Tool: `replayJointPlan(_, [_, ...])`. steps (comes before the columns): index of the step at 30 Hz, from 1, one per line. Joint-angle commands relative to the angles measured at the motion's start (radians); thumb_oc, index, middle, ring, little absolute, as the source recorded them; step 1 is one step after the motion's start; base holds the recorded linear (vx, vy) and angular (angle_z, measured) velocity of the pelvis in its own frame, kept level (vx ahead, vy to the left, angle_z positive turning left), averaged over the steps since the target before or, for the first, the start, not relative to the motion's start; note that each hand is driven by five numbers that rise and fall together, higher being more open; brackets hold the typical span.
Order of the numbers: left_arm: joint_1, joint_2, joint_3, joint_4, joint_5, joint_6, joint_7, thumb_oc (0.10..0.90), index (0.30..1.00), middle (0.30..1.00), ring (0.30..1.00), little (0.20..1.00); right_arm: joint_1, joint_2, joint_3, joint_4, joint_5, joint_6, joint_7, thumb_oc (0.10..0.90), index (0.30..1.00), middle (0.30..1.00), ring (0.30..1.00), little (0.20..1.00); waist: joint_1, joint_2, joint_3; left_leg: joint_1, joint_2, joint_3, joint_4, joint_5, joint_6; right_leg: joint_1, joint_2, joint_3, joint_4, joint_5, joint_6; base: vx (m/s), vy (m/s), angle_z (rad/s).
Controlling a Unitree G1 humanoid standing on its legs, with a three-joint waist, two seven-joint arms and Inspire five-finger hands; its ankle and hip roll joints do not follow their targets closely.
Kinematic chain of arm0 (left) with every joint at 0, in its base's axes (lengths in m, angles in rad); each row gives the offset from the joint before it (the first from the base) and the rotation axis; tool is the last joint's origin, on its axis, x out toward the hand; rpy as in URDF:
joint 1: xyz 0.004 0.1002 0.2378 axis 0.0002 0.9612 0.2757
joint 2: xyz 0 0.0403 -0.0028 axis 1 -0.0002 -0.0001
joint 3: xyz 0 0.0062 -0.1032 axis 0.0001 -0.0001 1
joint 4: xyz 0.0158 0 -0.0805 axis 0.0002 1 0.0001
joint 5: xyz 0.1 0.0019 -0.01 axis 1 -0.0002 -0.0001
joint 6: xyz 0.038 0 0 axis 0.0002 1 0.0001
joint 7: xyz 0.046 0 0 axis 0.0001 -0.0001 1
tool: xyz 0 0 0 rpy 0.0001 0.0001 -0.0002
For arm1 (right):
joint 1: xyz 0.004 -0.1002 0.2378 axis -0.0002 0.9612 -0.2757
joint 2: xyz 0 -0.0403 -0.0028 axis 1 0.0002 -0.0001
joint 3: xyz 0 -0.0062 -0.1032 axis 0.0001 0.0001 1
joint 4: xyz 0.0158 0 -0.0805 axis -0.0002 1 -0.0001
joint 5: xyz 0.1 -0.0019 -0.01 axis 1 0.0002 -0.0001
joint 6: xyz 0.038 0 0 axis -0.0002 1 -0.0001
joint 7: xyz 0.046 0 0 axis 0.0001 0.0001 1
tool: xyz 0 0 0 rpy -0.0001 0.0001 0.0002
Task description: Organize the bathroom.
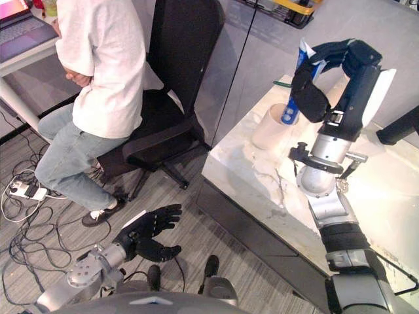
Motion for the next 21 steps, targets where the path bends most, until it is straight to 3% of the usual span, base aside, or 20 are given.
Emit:
replayJointPlan(1, [-0.071,-0.037,-0.051,-0.101,0.008,-0.081,-0.02,0.8,0.9,0.9,0.9,0.9,-0.119,-0.101,-0.094,-0.061,0.031,-0.066,-0.018,0.4,0.3,0.3,0.3,0.3,0.014,0.037,-0.044,0.012,0.061,0.065,0.089,-0.115,-0.036,0.025,0.059,-0.029,0.059,-0.191,0.09,0.09,-0.053,0.02])
replayJointPlan(10, [-0.061,-0.038,-0.032,-0.099,0.007,-0.055,-0.025,0.8,0.9,0.9,0.9,0.9,-0.057,-0.072,-0.111,-0.085,0.057,-0.06,0.01,0.4,0.3,0.3,0.3,0.3,0.006,0.042,-0.031,-0.002,0.086,0.064,0.102,-0.105,-0.044,0.021,0.072,-0.029,0.086,-0.214,0.075,0.08,-0.064,0.06])
replayJointPlan(18, [-0.085,-0.034,-0.027,-0.096,-0.003,-0.056,-0.015,0.8,0.9,0.9,0.9,0.9,-0.04,-0.038,-0.105,-0.106,0.043,-0.056,-0.003,0.4,0.3,0.3,0.3,0.3,-0.013,0.064,-0.001,-0.031,0.099,0.066,0.114,-0.094,-0.049,-0.009,0.077,-0.014,0.103,-0.216,0.069,0.01,-0.015,0.02])
replayJointPlan(19, [-0.09,-0.032,-0.024,-0.098,-0.004,-0.058,-0.017,0.8,0.9,0.9,0.9,0.9,-0.036,-0.031,-0.105,-0.11,0.049,-0.052,0.011,0.8,0.9,0.9,0.9,0.9,-0.017,0.069,0.004,-0.034,0.099,0.066,0.114,-0.093,-0.05,-0.013,0.077,-0.014,0.104,-0.217,0.068,-0.04,0.016,0.01])
replayJointPlan(21, [-0.093,-0.033,-0.024,-0.102,-0.004,-0.06,-0.017,0.8,0.9,0.9,0.9,0.9,-0.024,-0.023,-0.104,-0.116,0.063,-0.045,0.032,0.8,0.9,0.9,0.9,0.9,-0.021,0.071,0.003,-0.036,0.097,0.067,0.113,-0.093,-0.051,-0.014,0.075,-0.015,0.105,-0.217,0.067,-0.04,0.031,0.03])
